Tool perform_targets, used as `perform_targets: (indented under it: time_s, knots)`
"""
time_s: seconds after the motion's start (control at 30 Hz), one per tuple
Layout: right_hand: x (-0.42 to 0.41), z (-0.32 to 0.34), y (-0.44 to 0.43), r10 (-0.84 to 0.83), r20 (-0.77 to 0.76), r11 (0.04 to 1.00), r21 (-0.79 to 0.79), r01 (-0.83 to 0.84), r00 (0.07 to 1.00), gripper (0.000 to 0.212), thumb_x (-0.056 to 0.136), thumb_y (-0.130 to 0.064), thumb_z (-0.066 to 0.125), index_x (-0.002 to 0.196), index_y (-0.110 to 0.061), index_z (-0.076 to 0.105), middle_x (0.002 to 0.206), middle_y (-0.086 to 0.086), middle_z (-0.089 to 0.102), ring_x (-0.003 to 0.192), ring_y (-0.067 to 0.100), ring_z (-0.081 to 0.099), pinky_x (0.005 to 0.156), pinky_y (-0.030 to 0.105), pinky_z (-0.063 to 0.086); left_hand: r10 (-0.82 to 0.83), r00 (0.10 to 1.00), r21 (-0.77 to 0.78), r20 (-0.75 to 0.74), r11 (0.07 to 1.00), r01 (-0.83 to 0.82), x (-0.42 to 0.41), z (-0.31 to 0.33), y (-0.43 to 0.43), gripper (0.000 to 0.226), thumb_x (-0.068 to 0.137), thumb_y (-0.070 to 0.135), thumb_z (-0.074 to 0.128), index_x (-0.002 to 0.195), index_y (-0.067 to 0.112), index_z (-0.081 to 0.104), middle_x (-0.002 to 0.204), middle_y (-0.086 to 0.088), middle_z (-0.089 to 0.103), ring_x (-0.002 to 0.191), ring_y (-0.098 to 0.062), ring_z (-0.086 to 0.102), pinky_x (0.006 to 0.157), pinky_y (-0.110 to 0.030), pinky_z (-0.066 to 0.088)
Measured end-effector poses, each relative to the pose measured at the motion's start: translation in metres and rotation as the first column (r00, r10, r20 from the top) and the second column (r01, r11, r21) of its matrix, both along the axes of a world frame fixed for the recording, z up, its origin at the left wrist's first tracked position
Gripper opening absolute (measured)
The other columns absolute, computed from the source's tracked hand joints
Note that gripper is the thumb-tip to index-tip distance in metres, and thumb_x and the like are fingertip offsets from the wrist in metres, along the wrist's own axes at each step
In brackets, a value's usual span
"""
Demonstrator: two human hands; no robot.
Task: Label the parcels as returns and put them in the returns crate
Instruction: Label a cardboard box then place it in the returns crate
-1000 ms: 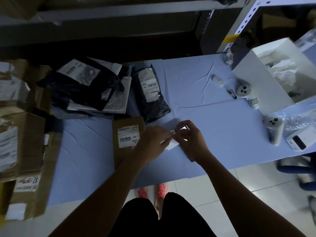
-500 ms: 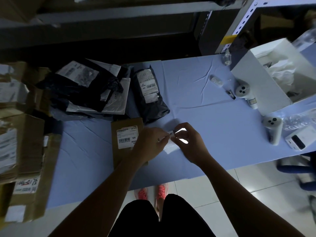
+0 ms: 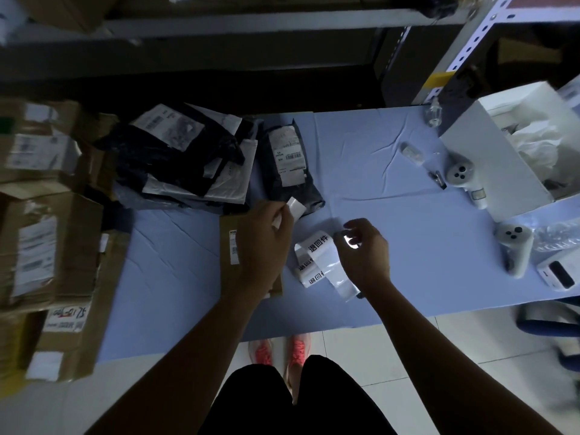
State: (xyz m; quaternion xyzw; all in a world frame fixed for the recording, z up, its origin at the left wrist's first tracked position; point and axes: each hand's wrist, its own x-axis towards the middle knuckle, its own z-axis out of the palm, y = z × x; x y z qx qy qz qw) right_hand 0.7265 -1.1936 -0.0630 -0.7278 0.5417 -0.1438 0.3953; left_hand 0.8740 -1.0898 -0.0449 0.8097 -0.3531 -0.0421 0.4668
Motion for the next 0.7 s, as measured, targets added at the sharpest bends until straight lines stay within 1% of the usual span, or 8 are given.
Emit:
perform_targets:
  time_s: [0.07,0.13,0.23,0.33,0.4,0.5,0.6,0.7]
  knots:
    - [0.018,0.022,0.006,-0.075,0.277,0.939,0.343,-0.026,0.958,0.019,0.093,-0.028,0.065,0.107,-0.015,0.063,0.082,0.006,0.074,0.072,0.017,0.069,0.063,0.026,0.049,-0.081,0.975,0.042,0.209,0.996,0.074,0.003,0.001,0.008,0.015,0.096,0.015,0.061,0.087,0.006,0.068,0.081,-0.005,0.065,0.073,-0.017,0.060,0.062,-0.030,0.050]
    - [0.033,0.041,0.012,-0.186,0.414,0.815,0.572,-0.095,0.891,0.027,0.095,-0.030,0.064,0.116,-0.013,0.061,0.083,0.015,0.074,0.073,0.027,0.071,0.062,0.032,0.053,-0.165,0.908,0.057,0.385,0.986,0.155,0.002,0.000,0.017,0.015,0.097,0.015,0.061,0.090,0.004,0.070,0.086,-0.008,0.068,0.078,-0.019,0.062,0.069,-0.029,0.050]
    - [0.046,0.053,0.019,-0.212,0.447,0.809,0.579,-0.100,0.869,0.034,0.086,-0.014,0.075,0.117,-0.012,0.062,0.082,0.012,0.075,0.074,0.031,0.072,0.069,0.036,0.060,-0.234,0.791,0.061,0.565,0.968,0.242,0.000,-0.007,0.030,0.015,0.094,0.014,0.063,0.094,0.002,0.072,0.096,-0.013,0.071,0.090,-0.024,0.064,0.078,-0.034,0.051]
    - [0.047,0.052,0.024,-0.182,0.410,0.816,0.571,-0.095,0.894,0.039,0.080,-0.007,0.079,0.115,-0.012,0.064,0.088,0.016,0.075,0.085,0.037,0.073,0.080,0.041,0.061,-0.240,0.730,0.096,0.640,0.967,0.234,0.001,-0.011,0.046,0.011,0.092,0.008,0.065,0.095,0.001,0.073,0.098,-0.014,0.071,0.090,-0.026,0.065,0.074,-0.036,0.049]
    - [0.046,0.054,0.027,-0.191,0.337,0.737,0.669,-0.092,0.922,0.025,0.087,-0.018,0.073,0.109,-0.010,0.065,0.095,0.021,0.073,0.086,0.037,0.071,0.081,0.043,0.060,-0.210,0.725,0.100,0.656,0.976,0.192,0.002,-0.011,0.056,0.009,0.091,0.005,0.065,0.094,0.001,0.073,0.096,-0.013,0.071,0.088,-0.027,0.064,0.071,-0.037,0.049]
    - [0.048,0.060,0.032,-0.082,0.142,0.614,0.786,-0.063,0.986,0.032,0.092,-0.041,0.063,0.104,-0.011,0.065,0.084,0.015,0.074,0.071,0.026,0.069,0.059,0.028,0.055,-0.142,0.717,0.061,0.682,0.989,0.138,0.004,-0.007,0.063,0.006,0.089,0.004,0.068,0.090,0.001,0.073,0.092,-0.013,0.070,0.081,-0.030,0.067,0.067,-0.039,0.051]
    - [0.052,0.060,0.039,-0.126,0.238,0.565,0.815,-0.128,0.963,0.025,0.092,-0.033,0.066,0.106,-0.013,0.063,0.086,0.015,0.075,0.068,0.023,0.071,0.061,0.027,0.052,-0.137,0.686,0.056,0.715,0.989,0.140,0.003,-0.005,0.070,0.005,0.088,0.003,0.071,0.091,0.001,0.074,0.096,-0.015,0.071,0.087,-0.032,0.068,0.069,-0.040,0.053]
    - [0.053,0.056,0.043,-0.108,0.362,0.673,0.712,-0.200,0.926,0.032,0.084,-0.010,0.074,0.114,-0.012,0.065,0.093,0.022,0.073,0.078,0.026,0.071,0.072,0.032,0.057,-0.174,0.651,0.085,0.739,0.983,0.166,0.002,-0.009,0.077,0.009,0.087,0.009,0.075,0.094,0.004,0.075,0.100,-0.015,0.071,0.093,-0.032,0.068,0.070,-0.040,0.053]
